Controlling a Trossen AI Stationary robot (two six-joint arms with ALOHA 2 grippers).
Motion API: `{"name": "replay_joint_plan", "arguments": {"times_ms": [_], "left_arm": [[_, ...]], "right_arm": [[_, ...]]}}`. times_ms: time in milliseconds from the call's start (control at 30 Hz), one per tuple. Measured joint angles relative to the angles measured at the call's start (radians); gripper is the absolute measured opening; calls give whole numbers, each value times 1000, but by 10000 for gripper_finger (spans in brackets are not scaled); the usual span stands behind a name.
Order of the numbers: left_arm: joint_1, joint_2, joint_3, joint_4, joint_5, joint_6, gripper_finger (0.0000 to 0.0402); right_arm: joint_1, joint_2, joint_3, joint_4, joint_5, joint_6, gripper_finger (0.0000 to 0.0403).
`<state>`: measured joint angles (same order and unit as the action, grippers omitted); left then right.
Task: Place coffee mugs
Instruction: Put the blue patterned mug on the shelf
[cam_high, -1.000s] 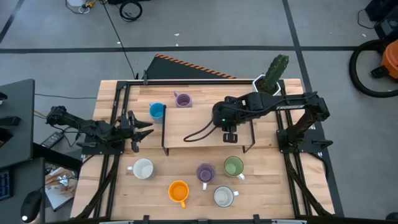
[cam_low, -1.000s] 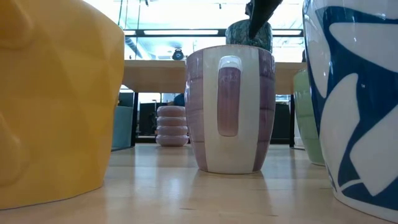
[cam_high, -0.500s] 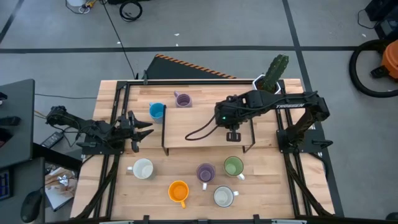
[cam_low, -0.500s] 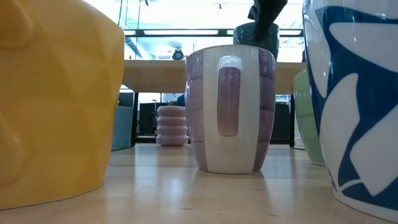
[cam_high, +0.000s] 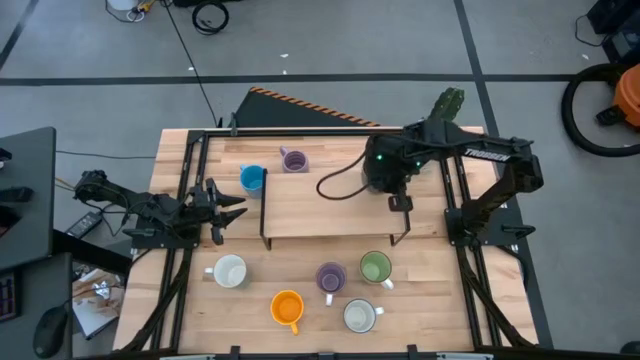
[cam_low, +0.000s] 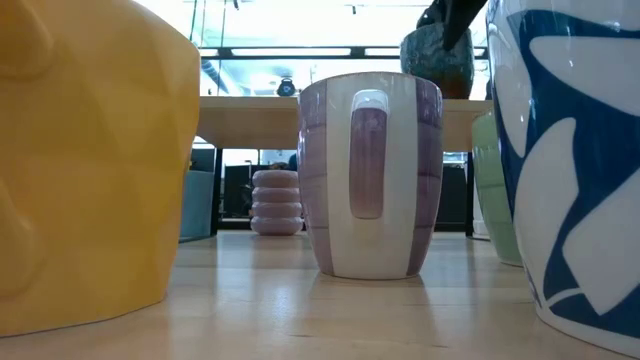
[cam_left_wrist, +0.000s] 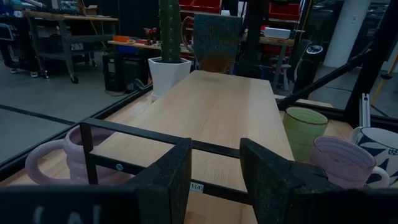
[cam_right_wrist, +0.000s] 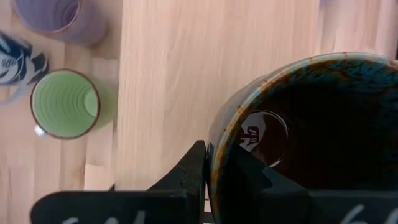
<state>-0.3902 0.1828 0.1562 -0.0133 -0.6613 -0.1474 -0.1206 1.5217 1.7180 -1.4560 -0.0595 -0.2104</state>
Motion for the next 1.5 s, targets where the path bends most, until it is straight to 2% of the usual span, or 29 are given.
{"name": "replay_joint_plan", "arguments": {"times_ms": [200, 633, 1033, 1300, 1500], "left_arm": [[0, 0, 0, 0, 0, 0, 141], [0, 0, 0, -1, 0, 1, 141], [0, 0, 0, -22, 0, 1, 141], [0, 0, 0, -34, 0, -3, 141], [0, 0, 0, -36, 0, -14, 141]], "right_arm": [[-51, -2, 0, -19, -45, -133, 50], [-112, -2, 0, -30, -55, -125, 50], [-99, -12, -4, 18, -79, -94, 50], [-48, -100, -107, 58, -53, -25, 50], [-25, -124, -121, 82, -27, -22, 49]]}}
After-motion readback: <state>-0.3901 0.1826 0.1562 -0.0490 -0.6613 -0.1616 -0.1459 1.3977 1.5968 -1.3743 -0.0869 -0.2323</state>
